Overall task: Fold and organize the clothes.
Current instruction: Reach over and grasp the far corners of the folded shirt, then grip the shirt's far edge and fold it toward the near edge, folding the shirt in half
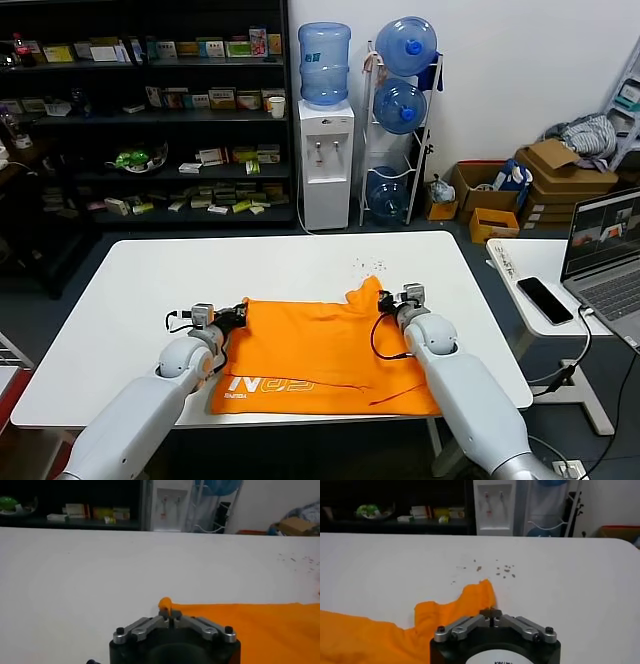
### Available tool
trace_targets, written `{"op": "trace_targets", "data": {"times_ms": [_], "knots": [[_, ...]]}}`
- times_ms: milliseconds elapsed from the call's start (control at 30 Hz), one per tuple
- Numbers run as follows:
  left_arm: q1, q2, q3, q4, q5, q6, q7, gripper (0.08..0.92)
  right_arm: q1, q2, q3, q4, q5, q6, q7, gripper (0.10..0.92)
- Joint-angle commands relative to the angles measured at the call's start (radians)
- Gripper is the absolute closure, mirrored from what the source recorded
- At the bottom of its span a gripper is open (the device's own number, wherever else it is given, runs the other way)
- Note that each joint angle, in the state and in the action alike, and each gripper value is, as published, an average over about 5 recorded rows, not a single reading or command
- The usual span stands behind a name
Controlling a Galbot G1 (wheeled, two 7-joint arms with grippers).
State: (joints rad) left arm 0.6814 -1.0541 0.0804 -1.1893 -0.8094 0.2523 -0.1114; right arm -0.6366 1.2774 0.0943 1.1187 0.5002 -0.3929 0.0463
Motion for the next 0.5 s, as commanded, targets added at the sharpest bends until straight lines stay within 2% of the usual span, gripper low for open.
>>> {"op": "trace_targets", "data": {"times_ms": [33,367,500], "knots": [[0.089,0.034,-0.075,-0.170,0.012,-0.016,-0.032,0.900,-0.062,-0.037,0.006,0.144,0.030,0.070,0.019,0.902],[0.366,0.160,-0.196,-0.564,0.036,-0.014,-0.119,0.904,-0.352,-0.212,0.056,0.559,0.106,-0.019,0.098,0.902],[0.472,0.194,-0.223,-0.672,0.044,-0.003,-0.155,0.904,-0.472,-0.270,0.099,0.697,0.130,-0.042,0.119,0.902]]}}
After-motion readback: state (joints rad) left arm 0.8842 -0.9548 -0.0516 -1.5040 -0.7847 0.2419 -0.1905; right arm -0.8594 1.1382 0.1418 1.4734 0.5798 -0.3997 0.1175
